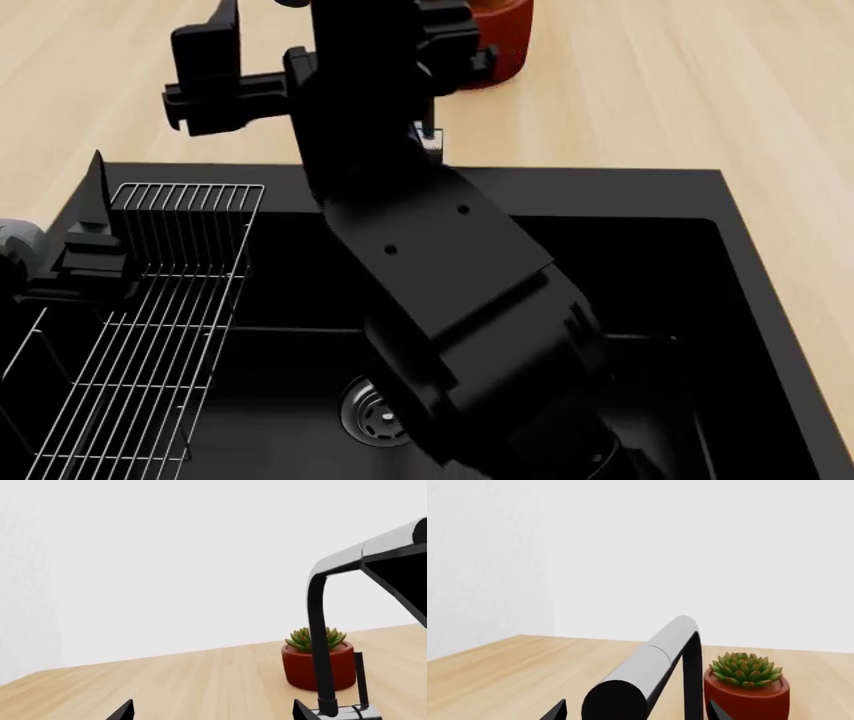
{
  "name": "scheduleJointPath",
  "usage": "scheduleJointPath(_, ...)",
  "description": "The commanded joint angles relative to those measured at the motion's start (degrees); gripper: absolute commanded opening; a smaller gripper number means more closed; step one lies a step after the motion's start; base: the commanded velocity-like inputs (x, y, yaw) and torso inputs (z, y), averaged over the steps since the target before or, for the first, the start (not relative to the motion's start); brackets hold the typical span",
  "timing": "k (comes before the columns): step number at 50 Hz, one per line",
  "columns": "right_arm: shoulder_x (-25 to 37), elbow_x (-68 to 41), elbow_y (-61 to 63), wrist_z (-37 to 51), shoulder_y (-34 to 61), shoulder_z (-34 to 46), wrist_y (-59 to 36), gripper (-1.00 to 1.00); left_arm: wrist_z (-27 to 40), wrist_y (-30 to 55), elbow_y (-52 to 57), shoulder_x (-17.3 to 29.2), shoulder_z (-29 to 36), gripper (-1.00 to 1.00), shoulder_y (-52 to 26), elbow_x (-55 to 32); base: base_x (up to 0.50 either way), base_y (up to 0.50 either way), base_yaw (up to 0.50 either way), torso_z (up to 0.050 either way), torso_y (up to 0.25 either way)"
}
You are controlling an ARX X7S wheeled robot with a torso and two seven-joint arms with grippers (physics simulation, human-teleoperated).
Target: Turn the sink spout to the right.
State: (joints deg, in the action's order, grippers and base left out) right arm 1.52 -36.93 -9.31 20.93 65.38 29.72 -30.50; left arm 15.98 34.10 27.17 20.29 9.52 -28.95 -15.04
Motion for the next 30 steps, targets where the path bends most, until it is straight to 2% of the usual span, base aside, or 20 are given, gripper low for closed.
scheduleJointPath(1,0.0,-1.3,-3.6,-0.4,1.6,2.0,2.5,1.0,0.0,-0.2,0.1,0.1,0.1,1.0,0.1,-0.3,0.0,0.0,0.0,0.0,0.0)
scheduleJointPath(30,3.4,-3.6,-3.4,2.3,2.7,3.2,4.3,1.0,0.2,-0.5,-0.2,0.6,0.9,1.0,-0.1,-0.2,0.0,0.0,0.0,0.0,0.0)
